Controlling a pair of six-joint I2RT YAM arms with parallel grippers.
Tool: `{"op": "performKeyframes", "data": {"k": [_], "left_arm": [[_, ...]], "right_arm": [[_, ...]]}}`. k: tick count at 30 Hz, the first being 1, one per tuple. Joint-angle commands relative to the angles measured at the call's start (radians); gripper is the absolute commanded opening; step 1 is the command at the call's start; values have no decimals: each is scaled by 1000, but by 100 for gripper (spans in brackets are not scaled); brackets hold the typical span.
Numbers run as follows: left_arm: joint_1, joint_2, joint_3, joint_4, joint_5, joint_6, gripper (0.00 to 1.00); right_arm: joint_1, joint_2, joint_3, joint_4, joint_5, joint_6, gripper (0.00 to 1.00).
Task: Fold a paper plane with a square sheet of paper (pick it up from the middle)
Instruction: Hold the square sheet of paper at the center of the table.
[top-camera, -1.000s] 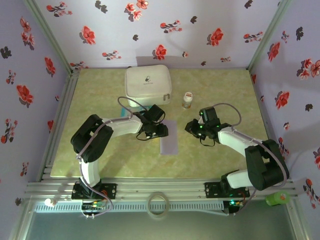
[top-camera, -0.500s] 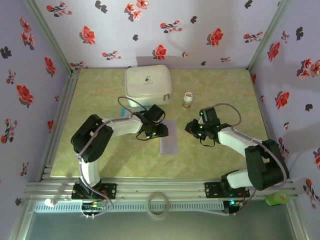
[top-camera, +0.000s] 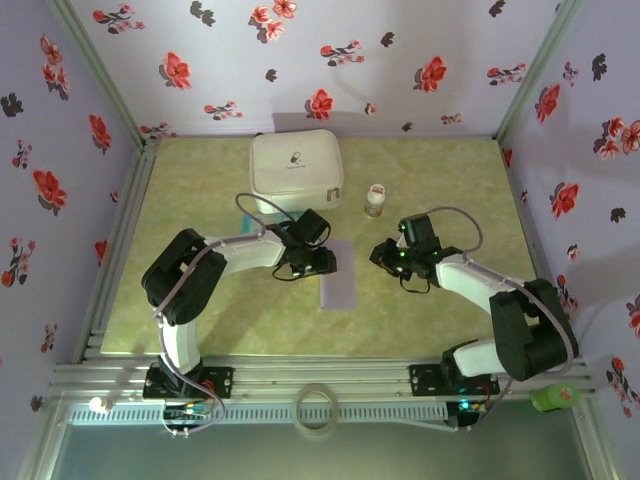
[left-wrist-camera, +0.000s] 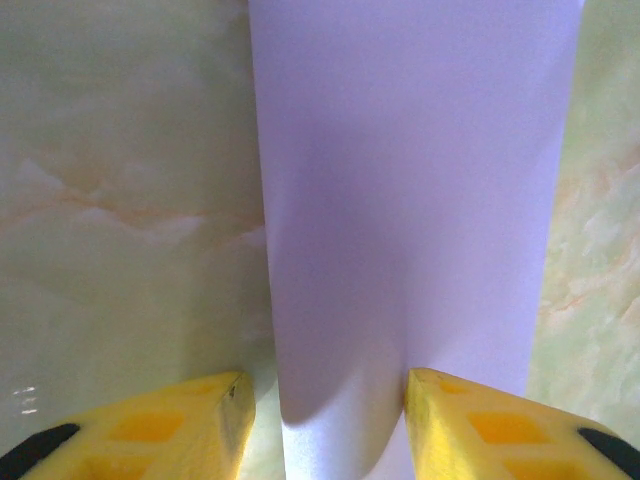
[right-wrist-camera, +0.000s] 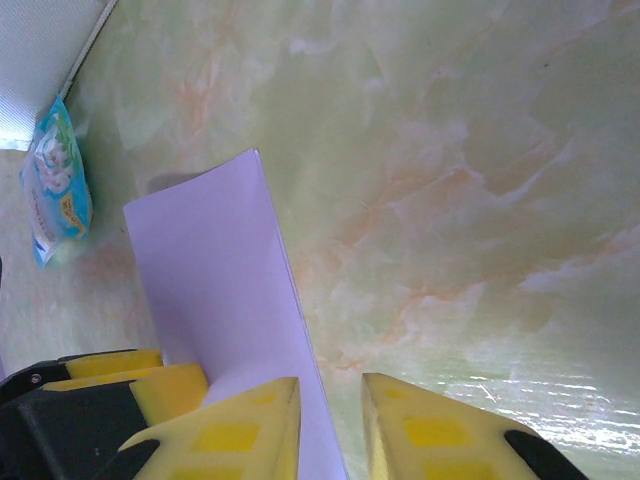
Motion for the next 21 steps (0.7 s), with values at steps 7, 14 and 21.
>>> {"op": "performKeyframes", "data": {"k": [7,14,21], "left_arm": [[-5,74,-10,-48,-55,12,48],[-5,83,0,-62,-56,26,48],[-7,89,1,-67,-56,24,48]], "right_arm": [[-6,-6,-9,13,-3,8,23],[-6,-3,-9,14,-3,8,24],[-5,-3,-9,19,-4,11,24]]}}
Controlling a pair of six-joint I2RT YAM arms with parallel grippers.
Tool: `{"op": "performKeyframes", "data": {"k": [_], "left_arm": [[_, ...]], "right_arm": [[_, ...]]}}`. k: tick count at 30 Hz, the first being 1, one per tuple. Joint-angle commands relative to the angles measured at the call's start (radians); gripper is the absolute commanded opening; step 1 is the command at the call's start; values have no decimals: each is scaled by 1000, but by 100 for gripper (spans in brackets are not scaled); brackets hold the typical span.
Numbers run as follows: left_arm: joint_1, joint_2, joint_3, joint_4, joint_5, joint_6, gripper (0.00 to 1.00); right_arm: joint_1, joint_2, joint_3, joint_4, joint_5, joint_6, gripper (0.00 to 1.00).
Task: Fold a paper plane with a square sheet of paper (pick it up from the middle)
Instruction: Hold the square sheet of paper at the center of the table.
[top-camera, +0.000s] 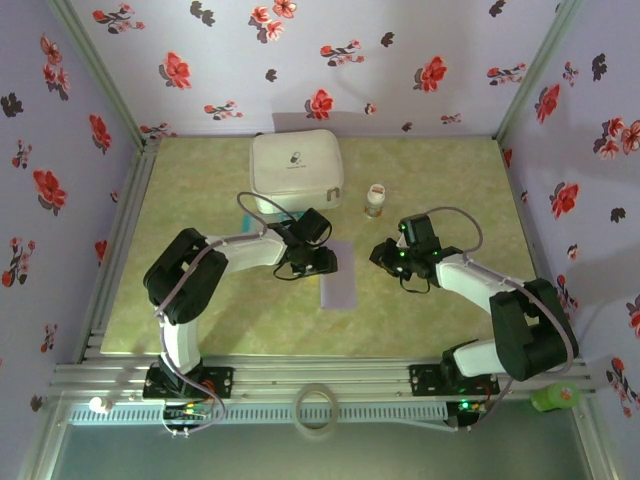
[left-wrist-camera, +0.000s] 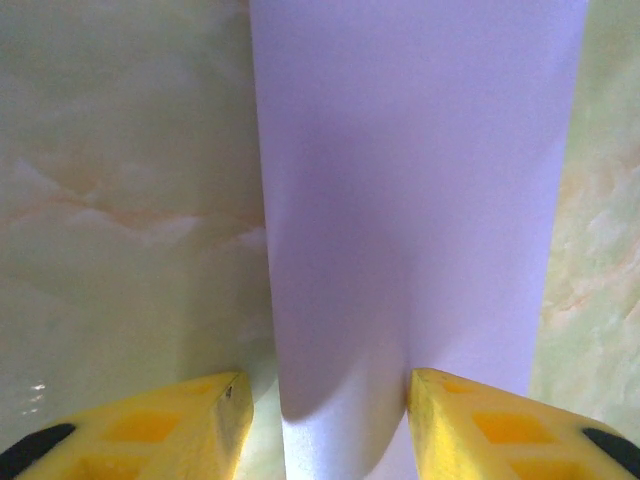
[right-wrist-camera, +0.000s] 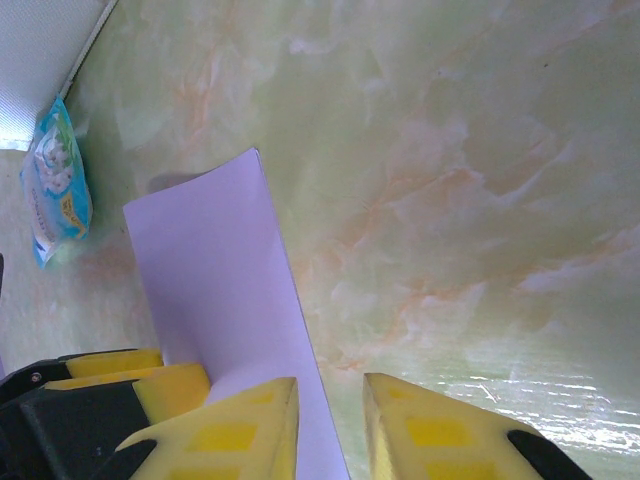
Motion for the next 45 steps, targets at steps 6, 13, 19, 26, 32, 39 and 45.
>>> {"op": "performKeyframes", "data": {"k": [6,13,19,26,32,39,45], "left_arm": [[-8,89,-11,-47,-55,24,48],[-8,94,-7,-55,-56,30,48],[-9,99,-5,-53,-58,24,49],[-13,100,-7,-52,-60,20,49],[-12,100,-7,-52,-60,20,48],[-13,103,-7,-50,-60,20,49],[-14,101,-11,-50,-59,19,48]], "right_arm": [[-6,4,-6,19,-10,10,24],[-5,11,-5,29,-15,14,24],[-4,18,-6,46,-35,17,23],[4,61,-3,99,-106,18,12],[27,92,15,98,-122,5,11],[71,171,45,128,-165,-9,7],[104,208,80,90,-142,-37,2]]}}
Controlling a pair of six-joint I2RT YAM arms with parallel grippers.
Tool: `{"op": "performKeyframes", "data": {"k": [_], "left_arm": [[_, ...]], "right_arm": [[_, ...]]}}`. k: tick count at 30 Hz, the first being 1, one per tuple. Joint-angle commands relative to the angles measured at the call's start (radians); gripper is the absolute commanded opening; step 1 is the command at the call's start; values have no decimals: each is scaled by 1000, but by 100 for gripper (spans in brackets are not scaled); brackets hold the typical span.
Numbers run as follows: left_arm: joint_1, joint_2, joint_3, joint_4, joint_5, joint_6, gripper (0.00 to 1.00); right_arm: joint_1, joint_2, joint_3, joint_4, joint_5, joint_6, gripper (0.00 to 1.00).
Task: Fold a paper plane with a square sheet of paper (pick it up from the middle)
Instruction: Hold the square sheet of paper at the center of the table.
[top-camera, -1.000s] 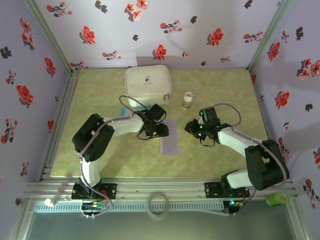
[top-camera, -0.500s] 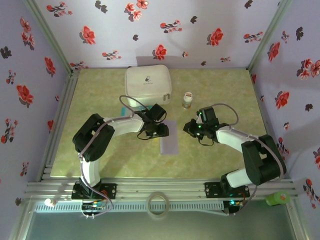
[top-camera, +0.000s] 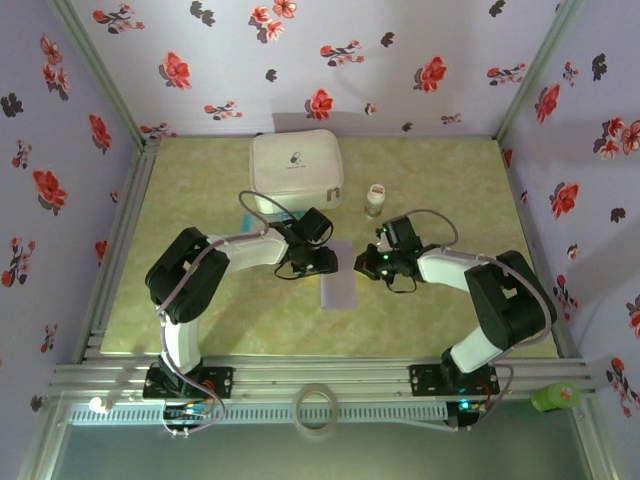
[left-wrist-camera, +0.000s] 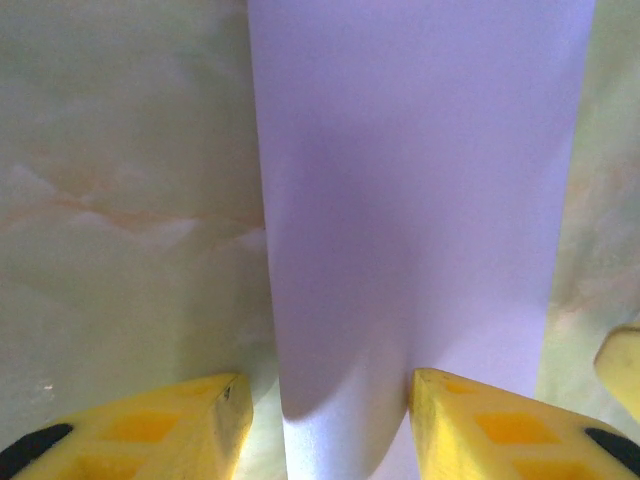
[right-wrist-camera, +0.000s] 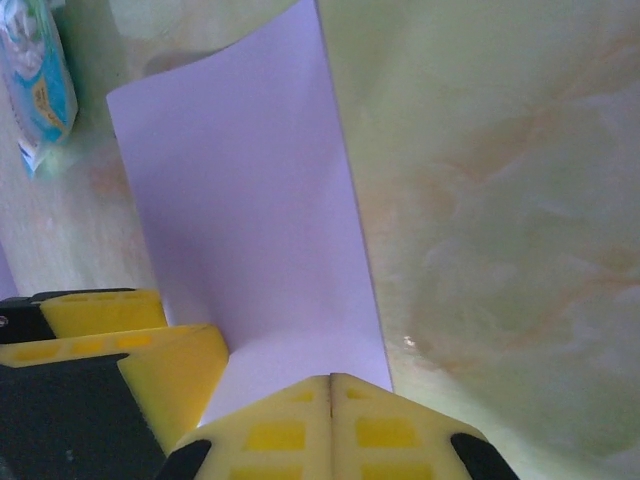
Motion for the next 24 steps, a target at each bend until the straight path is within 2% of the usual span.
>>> {"op": "performKeyframes", "data": {"k": [1,24], "left_arm": [[-8,91,-32,-25,-52,11,49],[-9,93,-27,-20,-52,12,49]], "right_arm": [[16,19,43,-22,1,-35,1],[55,114,60,-63,43,-73,0]]}}
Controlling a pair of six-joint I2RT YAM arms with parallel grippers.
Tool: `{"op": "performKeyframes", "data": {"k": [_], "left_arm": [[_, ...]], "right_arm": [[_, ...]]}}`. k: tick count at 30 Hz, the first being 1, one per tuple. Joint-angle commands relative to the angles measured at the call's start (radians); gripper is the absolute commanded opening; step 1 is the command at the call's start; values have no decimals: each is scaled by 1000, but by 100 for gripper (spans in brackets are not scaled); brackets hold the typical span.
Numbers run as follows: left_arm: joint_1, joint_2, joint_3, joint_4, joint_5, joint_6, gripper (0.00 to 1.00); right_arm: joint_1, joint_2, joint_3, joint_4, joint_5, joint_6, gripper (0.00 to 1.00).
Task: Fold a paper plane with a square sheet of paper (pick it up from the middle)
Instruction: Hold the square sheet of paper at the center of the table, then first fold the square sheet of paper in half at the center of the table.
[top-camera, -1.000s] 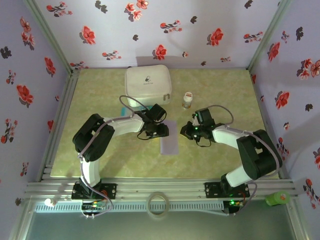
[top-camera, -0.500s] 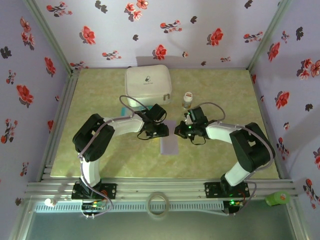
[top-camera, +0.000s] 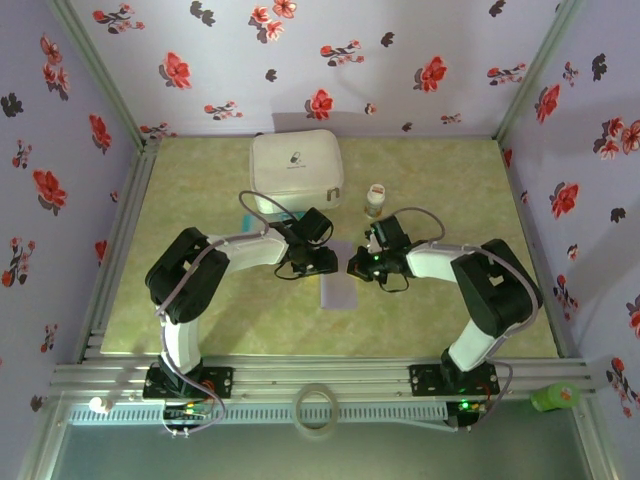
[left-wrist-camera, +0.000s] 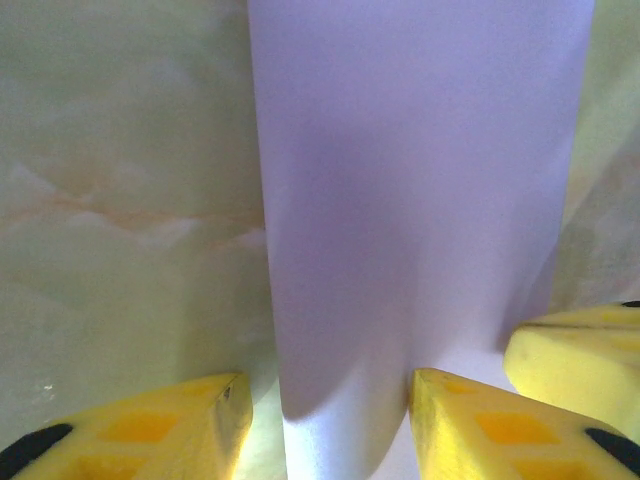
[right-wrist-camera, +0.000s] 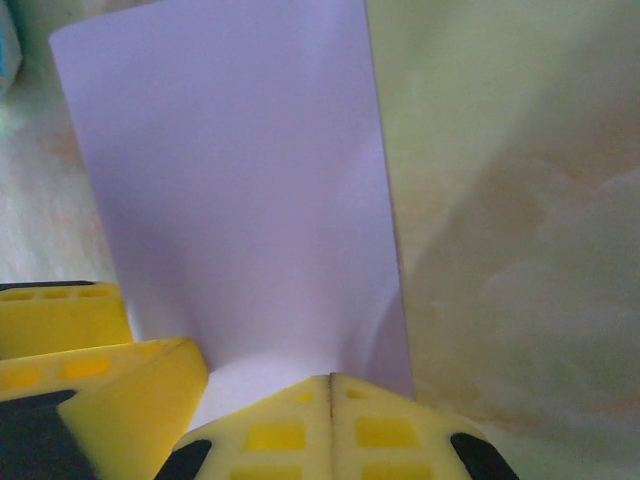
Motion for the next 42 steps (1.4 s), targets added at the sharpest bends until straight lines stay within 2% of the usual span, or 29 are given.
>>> {"op": "performKeyframes", "data": {"k": [1,9,16,20,22,25,29,32,42], "left_arm": [[-9,94,-27,-20,-52,11,49],[-10,70,-19,-15,-45,6,50],[-1,-127,-60,40,-116,10,55],[24,-205,-97,87,-98,1,56],[38,-227,-122,145,-47,-5,51],[57,-228,-170,301,83,-25,36],[69,-180,-227,513,226,-73,17],[73,-127,-247,627,291,-123,5],[84,-38,-326,765,321,-205,2]], "right_arm": [[8,13,-2,-50,46,-33,0],[8,30,3,-172,137,-116,0],[4,53,67,-271,163,-212,0],[1,69,88,-289,163,-233,0],[-2,75,96,-300,166,-237,0],[-4,76,98,-299,166,-235,0],[-6,68,98,-301,171,-231,0],[-6,63,95,-304,177,-229,0],[-6,59,88,-299,179,-220,0]]}}
